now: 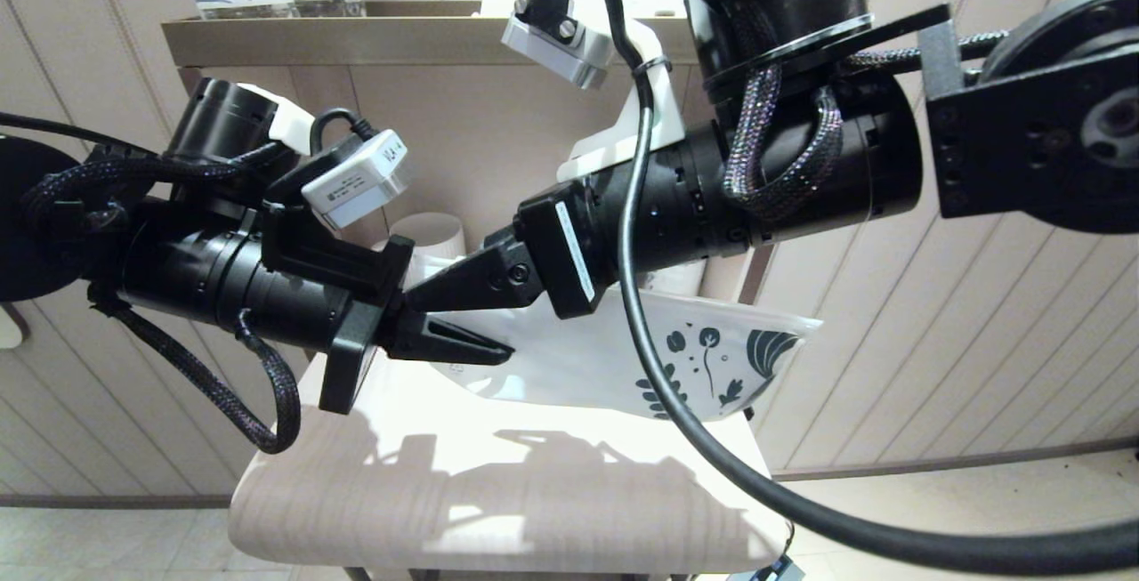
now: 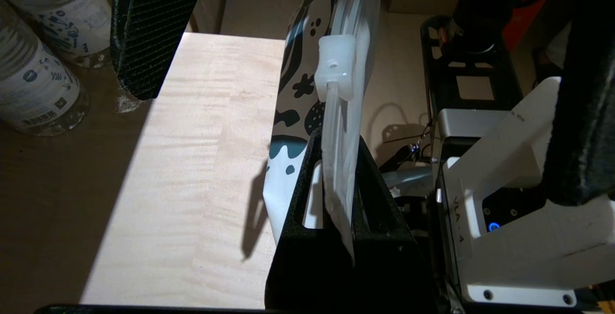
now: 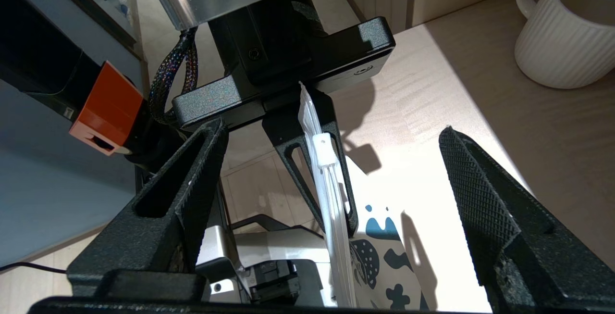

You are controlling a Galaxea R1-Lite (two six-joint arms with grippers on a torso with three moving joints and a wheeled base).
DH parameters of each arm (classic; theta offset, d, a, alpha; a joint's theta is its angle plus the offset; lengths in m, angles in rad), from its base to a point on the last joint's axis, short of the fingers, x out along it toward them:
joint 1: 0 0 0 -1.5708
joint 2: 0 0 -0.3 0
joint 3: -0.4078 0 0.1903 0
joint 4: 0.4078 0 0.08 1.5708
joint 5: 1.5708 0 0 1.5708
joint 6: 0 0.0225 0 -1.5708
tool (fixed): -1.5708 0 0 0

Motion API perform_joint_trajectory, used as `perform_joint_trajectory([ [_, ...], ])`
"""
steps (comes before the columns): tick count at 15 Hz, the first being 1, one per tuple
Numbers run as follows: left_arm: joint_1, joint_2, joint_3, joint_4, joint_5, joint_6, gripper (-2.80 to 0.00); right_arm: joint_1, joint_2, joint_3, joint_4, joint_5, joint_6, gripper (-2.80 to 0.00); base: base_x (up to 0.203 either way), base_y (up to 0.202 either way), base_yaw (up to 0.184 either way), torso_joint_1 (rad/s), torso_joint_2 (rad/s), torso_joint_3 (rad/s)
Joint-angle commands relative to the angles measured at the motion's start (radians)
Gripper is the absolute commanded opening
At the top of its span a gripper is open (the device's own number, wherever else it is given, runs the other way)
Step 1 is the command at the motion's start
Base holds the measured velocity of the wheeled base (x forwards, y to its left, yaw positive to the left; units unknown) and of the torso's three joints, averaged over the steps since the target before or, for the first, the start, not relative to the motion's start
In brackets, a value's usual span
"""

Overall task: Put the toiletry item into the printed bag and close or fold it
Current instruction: Hand it to the other hand

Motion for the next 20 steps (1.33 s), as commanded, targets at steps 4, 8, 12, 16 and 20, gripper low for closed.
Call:
perform_joint_trajectory([
  [4, 0.0, 0.001, -0.001, 0.002, -0.006, 0.004, -2.8, 0.0, 0.002, -0.002, 0.001, 0.003, 0.018, 0.0, 0.0, 0.0, 0.0, 0.0, 0.0, 0.0],
  [8, 0.0, 0.0, 0.001, 0.002, -0.006, 0.004, -2.8, 0.005, -0.002, 0.006, -0.002, 0.0, 0.013, 0.0, 0.0, 0.0, 0.0, 0.0, 0.0, 0.0],
  [12, 0.0, 0.0, 0.001, 0.002, -0.006, 0.004, -2.8, 0.005, 0.0, 0.002, 0.004, 0.001, 0.021, -2.8, 0.0, 0.0, 0.0, 0.0, 0.0, 0.0],
  [16, 0.0, 0.001, 0.001, 0.002, -0.006, 0.005, -2.8, 0.0, 0.002, -0.002, -0.004, 0.001, 0.022, -2.8, 0.0, 0.0, 0.0, 0.0, 0.0, 0.0],
  [20, 0.0, 0.003, 0.001, 0.002, -0.005, 0.004, -2.8, 0.0, -0.001, 0.007, -0.004, 0.003, 0.021, -2.8, 0.0, 0.0, 0.0, 0.0, 0.0, 0.0],
])
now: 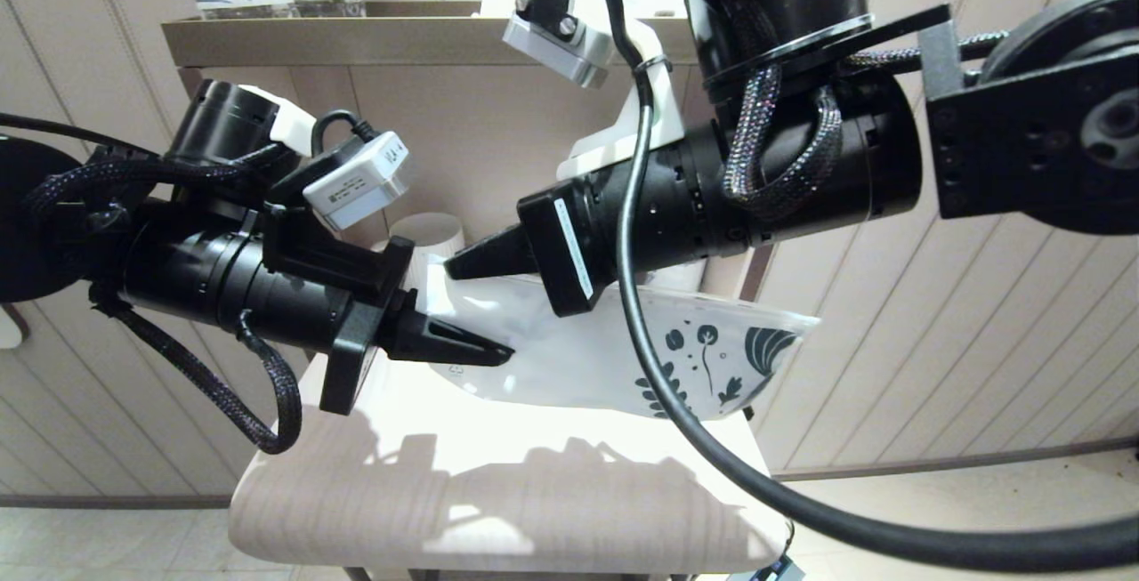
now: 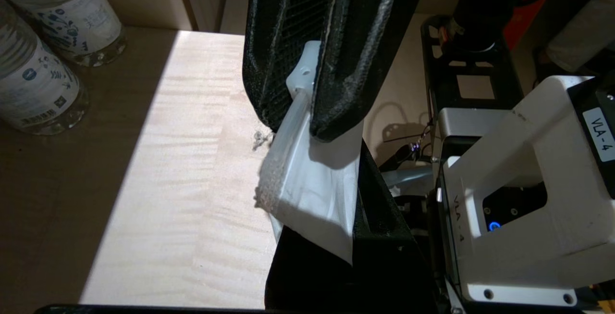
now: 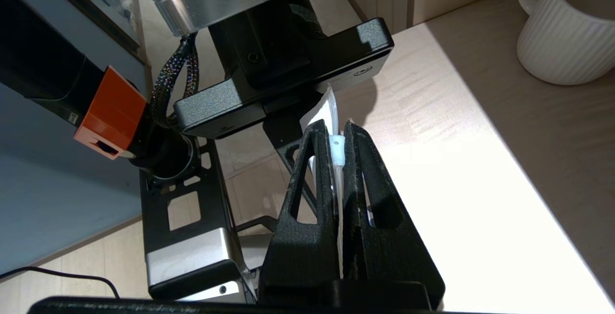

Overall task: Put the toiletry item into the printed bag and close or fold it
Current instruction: Hand it to the other hand

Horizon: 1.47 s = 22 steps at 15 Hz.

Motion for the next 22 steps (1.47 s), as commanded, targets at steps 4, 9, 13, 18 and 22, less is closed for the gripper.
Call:
perform_joint_trajectory([
  [4, 0.0, 0.005, -0.003, 0.002, -0.005, 0.003, -2.8, 0.001, -0.004, 0.014, 0.004, 0.004, -0.002, -2.8, 0.0, 0.0, 0.0, 0.0, 0.0, 0.0],
  [9, 0.0, 0.011, -0.004, 0.002, -0.004, 0.003, -2.8, -0.005, -0.064, 0.073, 0.001, 0.005, -0.009, -2.8, 0.0, 0.0, 0.0, 0.0, 0.0, 0.0],
  [13, 0.0, 0.016, -0.004, 0.002, -0.004, 0.003, -2.8, -0.026, -0.082, 0.091, 0.001, 0.006, -0.011, -2.8, 0.0, 0.0, 0.0, 0.0, 0.0, 0.0],
  [18, 0.0, 0.014, -0.004, 0.002, -0.005, 0.003, -2.8, -0.024, -0.118, 0.138, -0.001, 0.004, -0.012, -2.8, 0.0, 0.0, 0.0, 0.0, 0.0, 0.0],
  [22, 0.0, 0.016, -0.006, 0.002, -0.004, 0.003, -2.8, -0.026, -0.155, 0.175, -0.002, 0.003, -0.013, -2.8, 0.0, 0.0, 0.0, 0.0, 0.0, 0.0],
])
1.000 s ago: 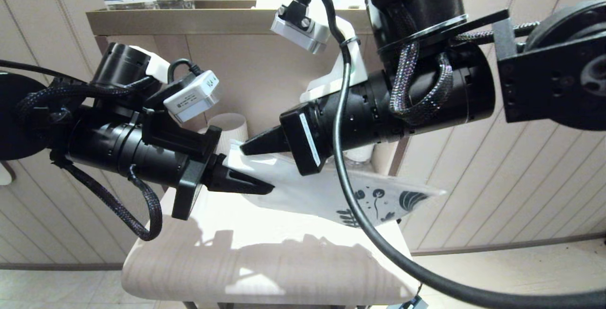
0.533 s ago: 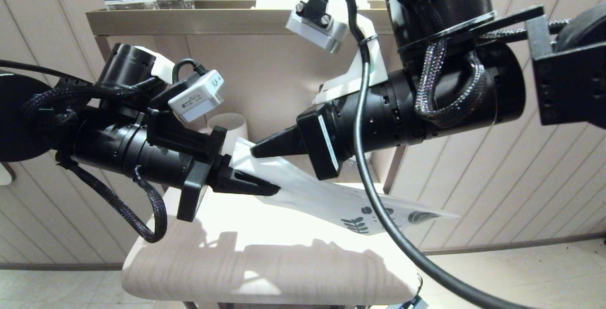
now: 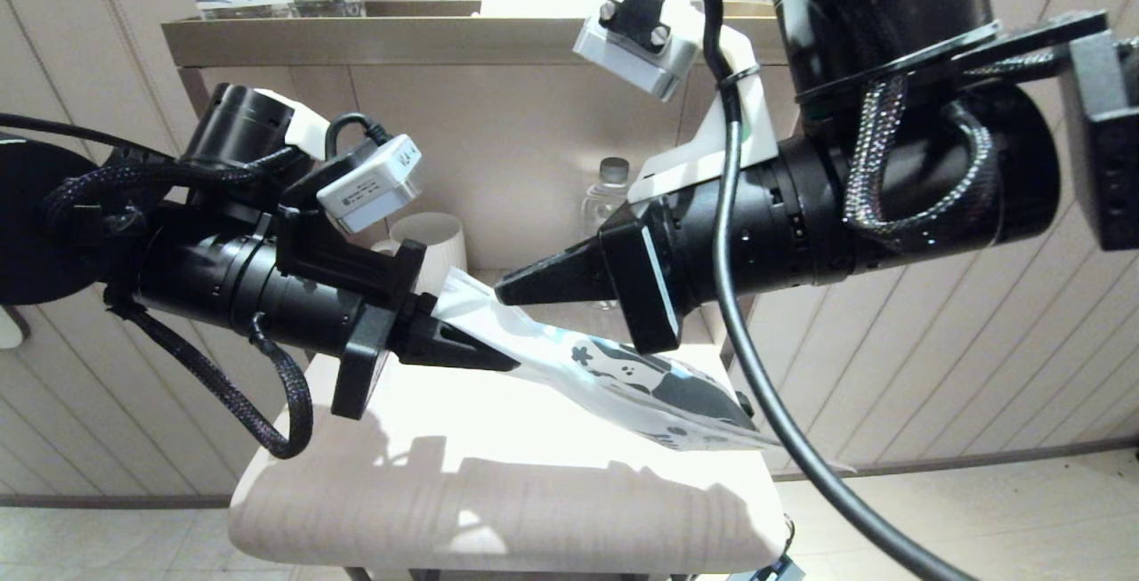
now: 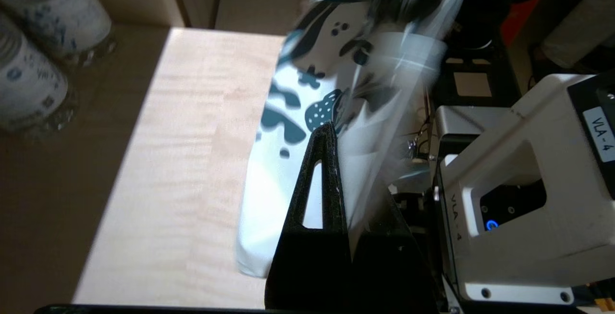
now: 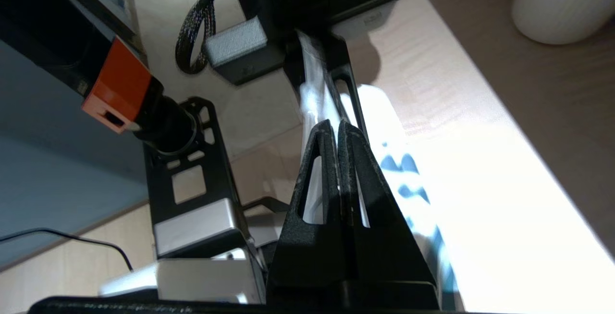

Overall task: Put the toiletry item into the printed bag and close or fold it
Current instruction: Hand it to the other hand

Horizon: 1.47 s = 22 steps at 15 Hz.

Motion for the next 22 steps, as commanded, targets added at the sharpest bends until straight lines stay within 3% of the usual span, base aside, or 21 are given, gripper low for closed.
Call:
perform_joint_trajectory([
  [1, -0.001, 0.002, -0.001, 0.0, -0.006, 0.004, -2.8, 0.0, -0.025, 0.014, 0.003, 0.003, 0.0, -2.8, 0.0, 0.0, 0.0, 0.0, 0.0, 0.0],
  [7, -0.001, 0.001, -0.006, 0.0, -0.006, -0.005, -2.8, 0.0, -0.036, 0.041, -0.02, 0.001, 0.0, -2.8, 0.0, 0.0, 0.0, 0.0, 0.0, 0.0],
  [12, 0.009, -0.007, -0.01, 0.0, -0.005, -0.012, -2.8, -0.073, -0.054, 0.045, -0.023, 0.001, 0.016, -2.8, 0.0, 0.0, 0.0, 0.0, 0.0, 0.0],
  [17, 0.018, -0.003, -0.013, 0.0, -0.005, -0.012, -2.8, -0.093, -0.067, 0.058, -0.024, -0.008, 0.033, -2.8, 0.0, 0.0, 0.0, 0.0, 0.0, 0.0],
  [18, 0.018, -0.002, -0.013, 0.0, -0.006, -0.012, -2.8, -0.093, -0.069, 0.057, -0.024, -0.042, 0.033, 0.0, 0.0, 0.0, 0.0, 0.0, 0.0, 0.0],
  [19, 0.018, -0.004, -0.013, 0.0, -0.006, -0.012, -2.8, -0.091, -0.069, 0.052, -0.025, -0.084, 0.031, 0.0, 0.0, 0.0, 0.0, 0.0, 0.0, 0.0],
  [22, 0.018, -0.009, -0.012, 0.0, -0.008, -0.012, -2.8, -0.088, -0.082, 0.018, -0.018, -0.101, 0.038, 0.0, 0.0, 0.0, 0.0, 0.0, 0.0, 0.0],
])
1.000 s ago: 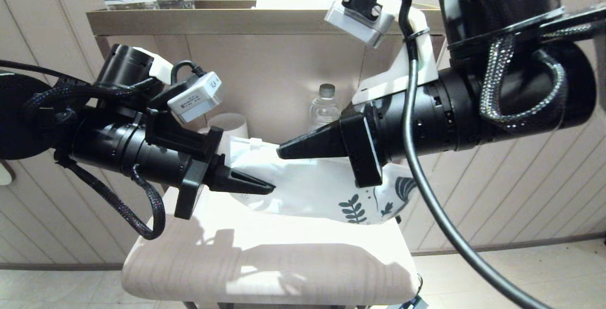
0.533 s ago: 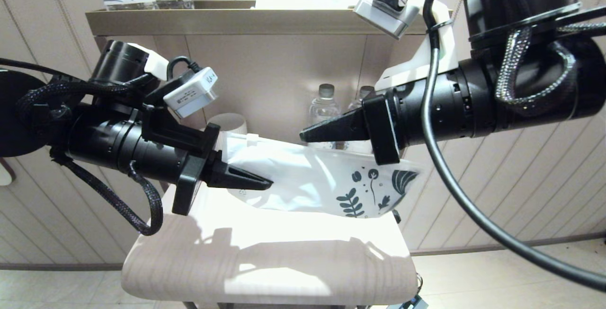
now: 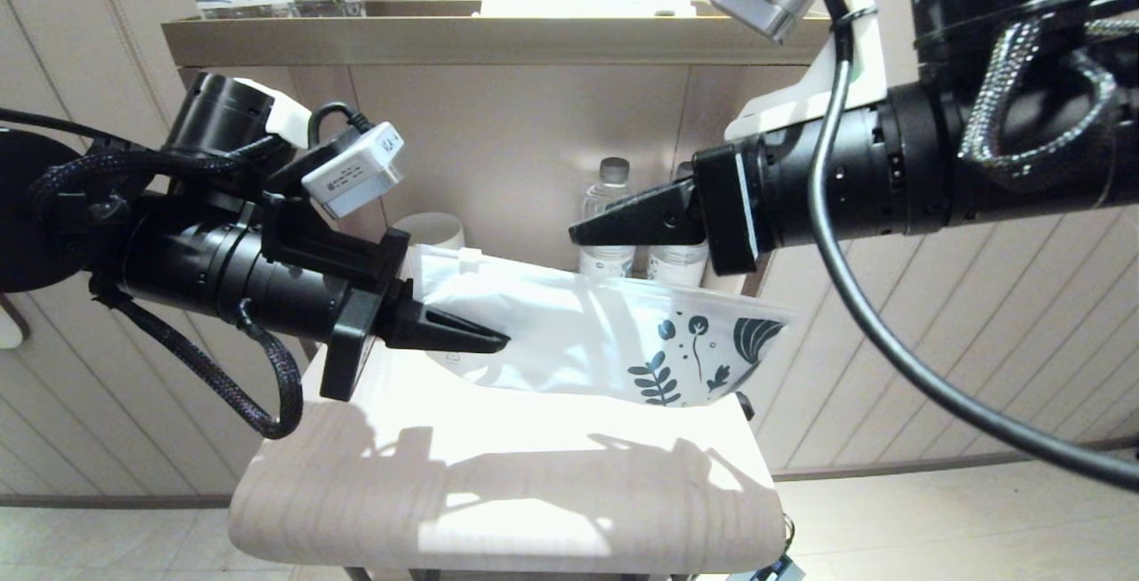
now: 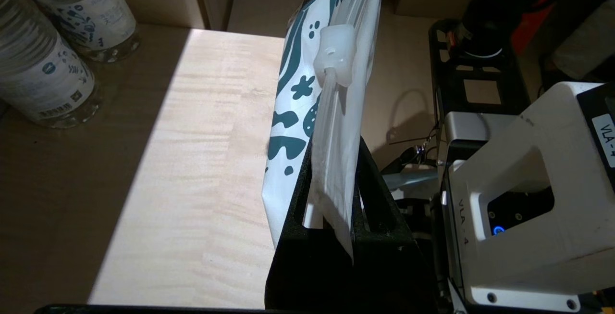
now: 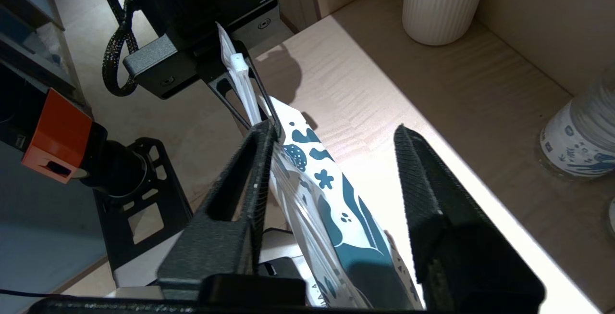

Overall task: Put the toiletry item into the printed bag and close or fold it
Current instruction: Hand it to the other hand

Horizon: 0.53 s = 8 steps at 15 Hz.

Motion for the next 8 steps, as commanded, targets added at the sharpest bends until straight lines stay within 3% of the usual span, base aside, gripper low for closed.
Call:
perform_joint_trajectory([
  [1, 0.0, -0.004, 0.001, 0.002, -0.007, 0.003, -2.8, 0.0, -0.009, -0.016, 0.005, 0.0, 0.006, 0.0, 0.0, 0.0, 0.0, 0.0, 0.0, 0.0],
  [8, 0.0, -0.017, 0.004, 0.002, -0.009, 0.003, -2.8, 0.011, -0.029, 0.07, 0.063, 0.005, -0.034, 0.0, 0.0, 0.0, 0.0, 0.0, 0.0, 0.0],
])
